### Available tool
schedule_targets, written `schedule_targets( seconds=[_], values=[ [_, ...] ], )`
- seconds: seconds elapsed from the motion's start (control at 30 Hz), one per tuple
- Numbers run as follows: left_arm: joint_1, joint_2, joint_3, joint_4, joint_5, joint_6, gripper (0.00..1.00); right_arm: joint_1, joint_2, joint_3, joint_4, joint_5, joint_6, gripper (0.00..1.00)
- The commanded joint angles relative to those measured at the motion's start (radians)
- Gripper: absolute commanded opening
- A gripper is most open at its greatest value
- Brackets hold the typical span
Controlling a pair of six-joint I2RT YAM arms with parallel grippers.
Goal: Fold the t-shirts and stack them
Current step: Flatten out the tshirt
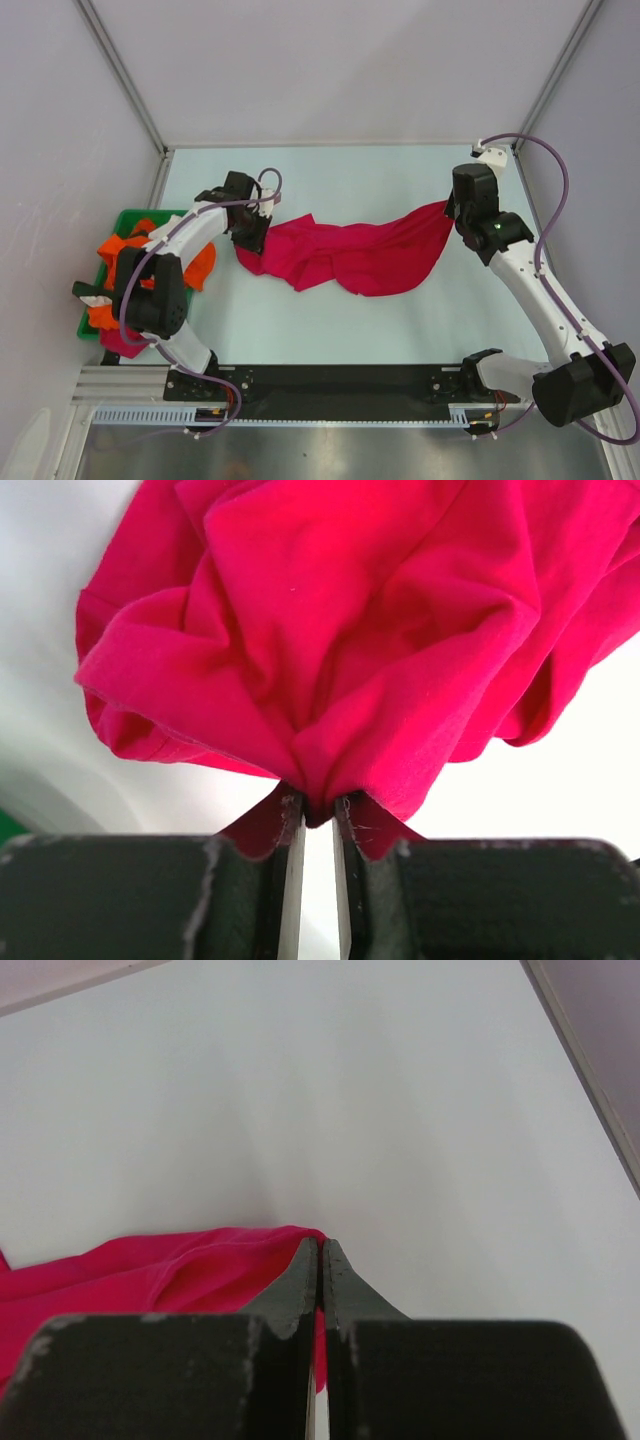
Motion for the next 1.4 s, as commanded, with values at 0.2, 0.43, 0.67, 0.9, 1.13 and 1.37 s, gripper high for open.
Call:
schedule_targets(
  seconds=[0.2,0.43,0.67,0.9,1.13,1.37],
  values=[
    [-0.003,-0.033,-0.029,0.038,0.036,0.001,0.24,0.008,-0.018,0.001,0.019,0.028,0.014,0.0],
    [-0.003,-0.01,-0.063,0.053,0.04,0.003,0.28,0.011,-0.012,0.001,0.024,0.026,0.016,0.0],
    [-0.003,-0.027,-0.106,0.104,0.014,-0.01,0.16,0.013,-0.01,-0.007,0.019,0.032,0.013,0.0],
    [-0.003,-0.107,-0.118,0.122,-0.007,-0.007,0.33,0.011,-0.007,-0.007,0.021,0.034,0.014,0.0],
    [-0.003,-0.101,-0.154,0.141,-0.012,-0.014,0.36,0.015,-0.001,-0.008,0.03,0.025,0.022,0.0],
    [-0.003,-0.085,-0.169,0.168,-0.013,-0.023,0.05,0.016,-0.003,-0.008,0.024,0.026,0.02,0.0]
  ],
)
